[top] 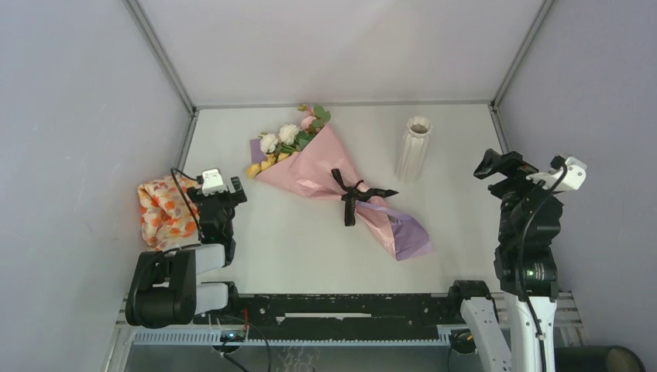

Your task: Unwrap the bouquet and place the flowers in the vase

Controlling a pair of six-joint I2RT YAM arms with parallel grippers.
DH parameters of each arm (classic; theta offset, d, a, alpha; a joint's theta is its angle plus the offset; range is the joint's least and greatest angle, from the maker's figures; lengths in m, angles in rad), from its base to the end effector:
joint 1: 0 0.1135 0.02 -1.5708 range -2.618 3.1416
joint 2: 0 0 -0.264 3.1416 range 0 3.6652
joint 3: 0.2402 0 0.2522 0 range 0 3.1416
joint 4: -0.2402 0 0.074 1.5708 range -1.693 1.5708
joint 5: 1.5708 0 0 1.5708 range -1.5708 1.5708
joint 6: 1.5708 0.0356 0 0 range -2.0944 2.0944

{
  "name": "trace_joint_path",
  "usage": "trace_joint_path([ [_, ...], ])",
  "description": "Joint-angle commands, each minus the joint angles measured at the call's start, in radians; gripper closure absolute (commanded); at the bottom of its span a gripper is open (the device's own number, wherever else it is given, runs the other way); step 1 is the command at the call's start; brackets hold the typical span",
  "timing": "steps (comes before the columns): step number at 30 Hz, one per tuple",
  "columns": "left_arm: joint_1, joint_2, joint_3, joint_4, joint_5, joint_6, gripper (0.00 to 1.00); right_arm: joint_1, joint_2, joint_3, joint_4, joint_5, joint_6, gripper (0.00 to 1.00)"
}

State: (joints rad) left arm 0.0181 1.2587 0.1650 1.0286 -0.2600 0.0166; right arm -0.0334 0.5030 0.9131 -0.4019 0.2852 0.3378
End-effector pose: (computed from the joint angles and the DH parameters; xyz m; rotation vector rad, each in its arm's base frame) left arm 0.2127 0.0130 0.1676 -0.2005 1.6267 0.2391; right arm 0.0972 -0.0133 0.3943 0.5055 1.4789 0.0169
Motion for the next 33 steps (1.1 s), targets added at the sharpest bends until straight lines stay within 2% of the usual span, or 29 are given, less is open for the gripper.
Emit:
trace_joint_path([
  [1,0.003,0.001,0.028,0.028,-0.015,-0.009,0.0,-0.003,0.019,0.051,-0.083,0.009,0.011,0.0],
  [10,0.003,0.0,0.027,0.028,-0.015,-0.009,0.0,0.021,0.08,0.155,-0.017,0.086,-0.078,0.0],
  [11,0.003,0.0,0.027,0.028,-0.015,-0.009,0.0,0.021,0.081,0.158,-0.003,0.044,-0.088,0.0],
  [13,0.003,0.002,0.027,0.028,-0.013,-0.009,0.0,0.017,0.072,0.141,0.046,-0.18,-0.1,0.0],
  [18,0.007,-0.004,0.029,0.03,-0.014,-0.035,0.0,-0.017,0.052,0.124,0.144,-0.518,0.007,0.0],
  [20,0.007,-0.078,0.076,-0.098,-0.027,-0.041,0.0,-0.017,0.06,0.146,0.128,-0.561,0.024,0.0],
  [23,0.005,-0.239,0.282,-0.594,-0.1,-0.16,0.0,-0.007,0.113,0.233,0.018,-0.639,0.011,0.0],
  [24,0.004,-0.284,0.332,-0.709,-0.075,-0.187,0.0,0.009,0.129,0.258,-0.008,-0.669,0.009,0.0],
  [29,-0.004,-0.497,0.412,-0.792,0.165,-0.437,0.0,0.163,0.141,0.265,-0.05,-0.617,0.005,0.0],
  [33,-0.038,-0.561,0.501,-0.887,0.366,-0.5,0.0,0.319,0.188,0.265,-0.098,-0.526,-0.016,0.04],
])
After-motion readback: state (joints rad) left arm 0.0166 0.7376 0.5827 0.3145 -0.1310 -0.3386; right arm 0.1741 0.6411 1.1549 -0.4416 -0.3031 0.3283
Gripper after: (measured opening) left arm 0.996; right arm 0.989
